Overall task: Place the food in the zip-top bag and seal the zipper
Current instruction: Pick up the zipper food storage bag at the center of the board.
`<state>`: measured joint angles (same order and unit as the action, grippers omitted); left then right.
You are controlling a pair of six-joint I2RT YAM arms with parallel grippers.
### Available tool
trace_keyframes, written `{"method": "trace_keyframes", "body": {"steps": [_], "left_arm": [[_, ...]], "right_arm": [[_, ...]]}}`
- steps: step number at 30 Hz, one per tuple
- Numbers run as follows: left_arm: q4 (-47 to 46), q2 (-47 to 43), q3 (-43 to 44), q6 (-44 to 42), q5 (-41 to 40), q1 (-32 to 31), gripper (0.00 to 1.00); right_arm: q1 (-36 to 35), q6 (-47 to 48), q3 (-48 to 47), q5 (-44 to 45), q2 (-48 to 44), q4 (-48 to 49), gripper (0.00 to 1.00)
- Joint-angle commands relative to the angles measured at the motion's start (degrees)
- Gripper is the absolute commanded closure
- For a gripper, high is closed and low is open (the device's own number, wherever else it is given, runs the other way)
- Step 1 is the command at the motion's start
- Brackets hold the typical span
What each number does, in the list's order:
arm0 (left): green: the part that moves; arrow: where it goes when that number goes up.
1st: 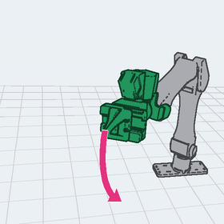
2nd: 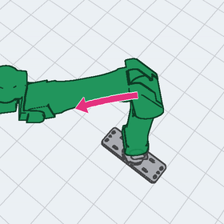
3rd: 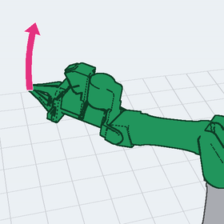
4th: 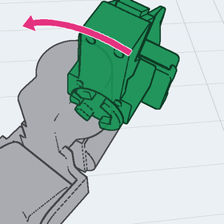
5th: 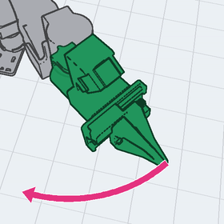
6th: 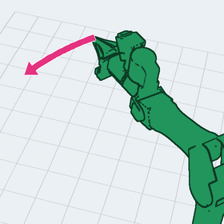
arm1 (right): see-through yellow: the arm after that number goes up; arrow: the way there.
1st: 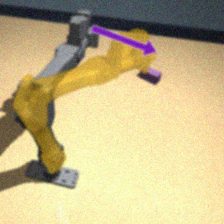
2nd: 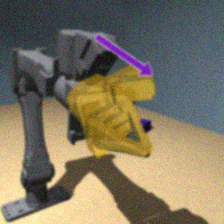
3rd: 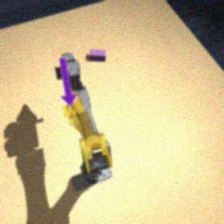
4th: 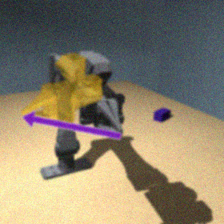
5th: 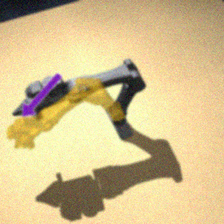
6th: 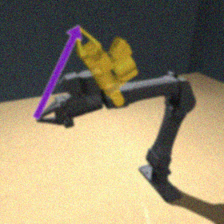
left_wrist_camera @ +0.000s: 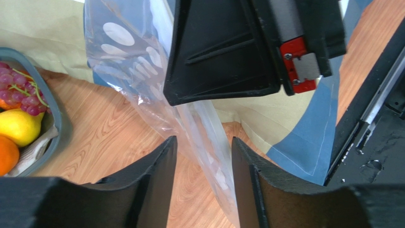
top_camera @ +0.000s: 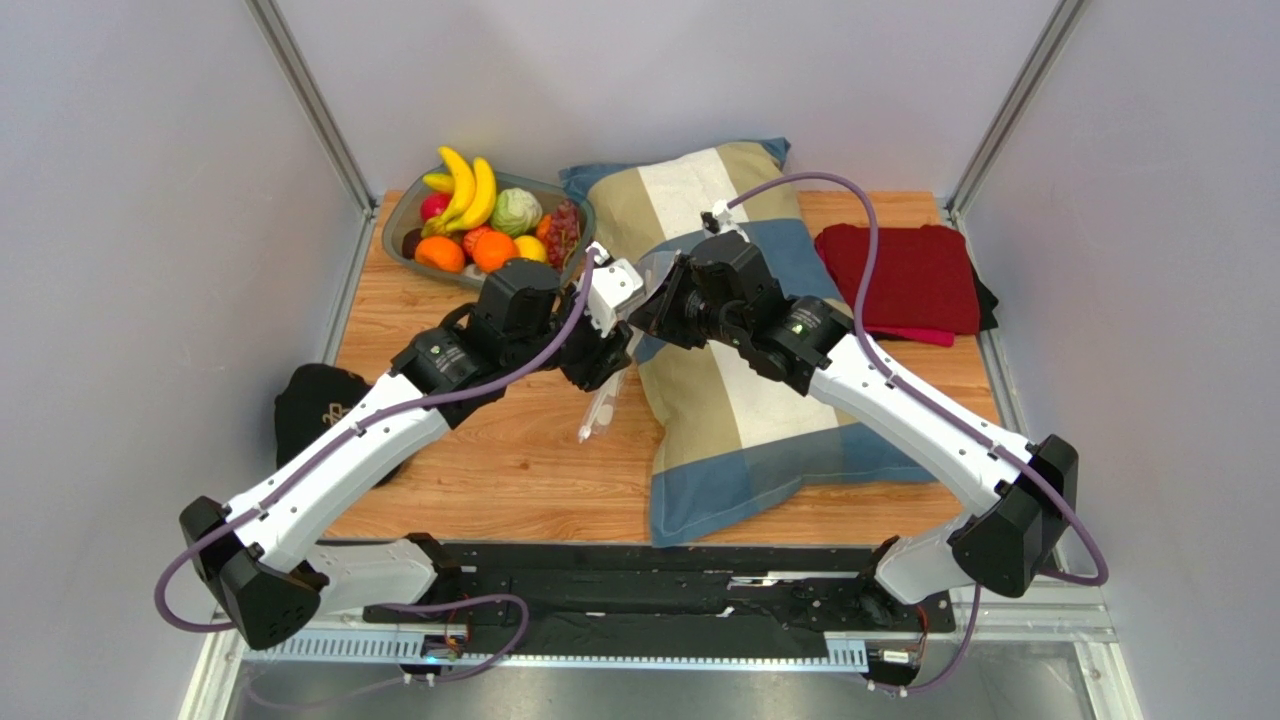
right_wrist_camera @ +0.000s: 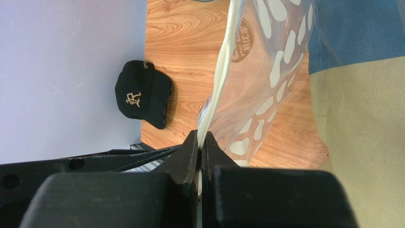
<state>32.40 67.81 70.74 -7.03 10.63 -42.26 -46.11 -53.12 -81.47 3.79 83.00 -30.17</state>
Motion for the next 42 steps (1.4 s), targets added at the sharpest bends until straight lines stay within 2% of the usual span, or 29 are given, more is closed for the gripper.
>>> {"method": "trace_keyframes", "body": {"steps": [1, 12, 25, 42], "left_arm": [[-1.0, 0.1, 0.5, -1.1, -2.8, -0.2, 0.47], [-0.7, -1.2, -0.1, 0.8, 1.1, 0.5, 0.49], [-0.5, -0.7, 1.4, 2.7, 4.2, 1.1, 0.45], [-0.3, -1.4, 1.4, 3.2, 3.5, 1.2, 0.45]], "right_arm": [[-0.2, -0.4, -0.1, 0.6, -2.1, 1.4, 1.0], [-0.1, 0.1, 1.3, 0.3, -2.8, 2.0, 1.0], [0.4, 0.3, 2.1, 0.2, -3.5, 2.3, 1.0], [0.8, 0.2, 2.7, 0.0, -4.1, 2.1, 1.0]]}}
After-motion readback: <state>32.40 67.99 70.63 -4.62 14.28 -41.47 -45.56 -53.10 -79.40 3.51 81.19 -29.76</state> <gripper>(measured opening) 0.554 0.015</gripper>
